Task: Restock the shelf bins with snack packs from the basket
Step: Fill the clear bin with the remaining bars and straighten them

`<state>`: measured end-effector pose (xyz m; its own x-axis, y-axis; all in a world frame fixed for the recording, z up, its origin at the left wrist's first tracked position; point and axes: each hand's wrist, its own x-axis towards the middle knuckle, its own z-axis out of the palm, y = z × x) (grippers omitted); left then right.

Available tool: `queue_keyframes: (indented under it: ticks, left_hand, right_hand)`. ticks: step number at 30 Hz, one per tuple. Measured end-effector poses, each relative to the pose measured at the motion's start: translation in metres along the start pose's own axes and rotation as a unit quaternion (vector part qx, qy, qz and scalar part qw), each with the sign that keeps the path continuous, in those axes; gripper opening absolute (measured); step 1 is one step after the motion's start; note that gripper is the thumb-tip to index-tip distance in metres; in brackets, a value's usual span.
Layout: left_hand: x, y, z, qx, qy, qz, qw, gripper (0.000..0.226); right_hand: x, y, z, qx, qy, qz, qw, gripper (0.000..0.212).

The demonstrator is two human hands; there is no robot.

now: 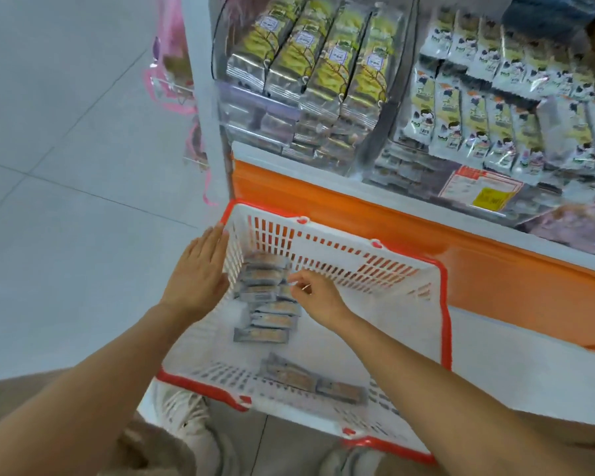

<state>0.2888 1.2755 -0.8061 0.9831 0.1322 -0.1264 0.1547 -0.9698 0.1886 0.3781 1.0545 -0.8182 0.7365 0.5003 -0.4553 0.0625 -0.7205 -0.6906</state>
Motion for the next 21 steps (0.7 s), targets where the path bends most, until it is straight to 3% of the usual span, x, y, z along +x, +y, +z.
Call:
queue_keyframes:
  ticks: [3, 11, 14, 17, 21]
  left_hand:
    - [-0.002, -0.010, 0.013, -0.060, 0.028, 0.046, 0.997, 0.063]
    - [0.002, -0.011, 0.019, -0.112, 0.050, 0.027, 0.992, 0.065]
    - [0.003, -0.010, 0.018, -0.121, 0.056, 0.026, 0.991, 0.064]
    - [0.003, -0.012, 0.023, -0.107, 0.055, 0.024, 0.992, 0.058]
    - [0.004, -0.012, 0.025, -0.095, 0.057, 0.026, 0.993, 0.059]
  right_hand:
    - [0.019, 0.015, 0.020, 0.011, -0.025, 0.075, 0.997, 0.025]
    - [0.065, 0.037, 0.059, 0.080, 0.003, 0.213, 0.974, 0.023]
    - [0.081, 0.047, 0.077, 0.102, 0.009, 0.230, 0.968, 0.004]
    - [0.092, 0.046, 0.085, 0.109, 0.043, 0.251, 0.961, 0.022]
    - [0.098, 0.047, 0.085, 0.119, 0.066, 0.273, 0.952, 0.027]
